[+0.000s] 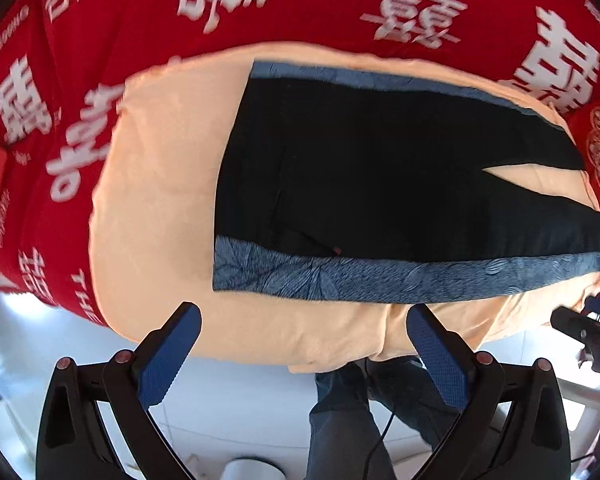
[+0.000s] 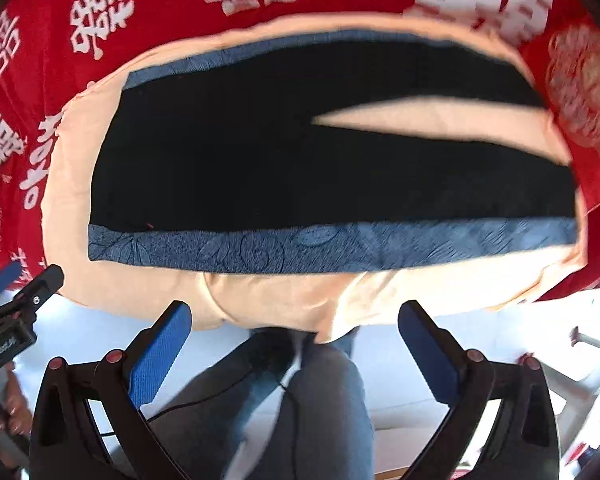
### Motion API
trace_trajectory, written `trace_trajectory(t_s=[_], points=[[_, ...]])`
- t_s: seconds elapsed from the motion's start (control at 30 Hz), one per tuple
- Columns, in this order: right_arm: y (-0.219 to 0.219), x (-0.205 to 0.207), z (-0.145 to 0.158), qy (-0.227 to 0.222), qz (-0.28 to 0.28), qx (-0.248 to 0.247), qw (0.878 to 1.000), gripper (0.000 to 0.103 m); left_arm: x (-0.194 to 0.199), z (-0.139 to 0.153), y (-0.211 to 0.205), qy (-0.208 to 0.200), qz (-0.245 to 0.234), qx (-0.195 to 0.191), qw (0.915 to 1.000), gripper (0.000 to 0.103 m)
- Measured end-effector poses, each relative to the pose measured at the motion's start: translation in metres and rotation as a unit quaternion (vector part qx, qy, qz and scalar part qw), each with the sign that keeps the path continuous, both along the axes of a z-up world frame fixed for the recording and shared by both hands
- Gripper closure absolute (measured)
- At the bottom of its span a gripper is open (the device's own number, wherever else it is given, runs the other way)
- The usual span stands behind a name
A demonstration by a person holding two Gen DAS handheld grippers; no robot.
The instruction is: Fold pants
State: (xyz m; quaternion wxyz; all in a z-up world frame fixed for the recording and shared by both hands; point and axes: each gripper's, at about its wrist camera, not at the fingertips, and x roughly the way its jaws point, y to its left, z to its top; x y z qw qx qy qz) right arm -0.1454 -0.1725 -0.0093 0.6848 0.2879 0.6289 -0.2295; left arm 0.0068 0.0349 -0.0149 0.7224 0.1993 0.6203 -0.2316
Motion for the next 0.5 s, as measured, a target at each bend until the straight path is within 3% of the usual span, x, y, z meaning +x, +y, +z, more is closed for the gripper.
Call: trace_trajectory(t_s=[0.13,0.3,0.37,0.4,0.5], points=[[-0.001,-0.004,-0.038,0.004,0.001,0.051,0.999,0.002,0.006,-0.032,0.008,0.022,0.022,-0.007,0.9995,0.0],[0.006,0.004,-0.074,-0.066,-0.001,0.135,0.989,0.01,0.015,-0.06,0.018,0.047,0.064,-0.064,0.9947,0.0],[0.01,0.009,-0.087,-0.098,-0.006,0.18,0.979,0.024,0.018,-0.071,0.022,0.067,0.078,-0.086,0.991,0.0],[0.013,0.011,-0.101,-0.126,-0.013,0.227,0.966,0.037,0.019,-0.077,0.024,0.079,0.082,-0.101,0.9884,0.0],[0.021,0.016,-0.143,-0.159,-0.048,0.317,0.934,0.039,0.021,-0.091,0.028,0.099,0.084,-0.134,0.9824,0.0]])
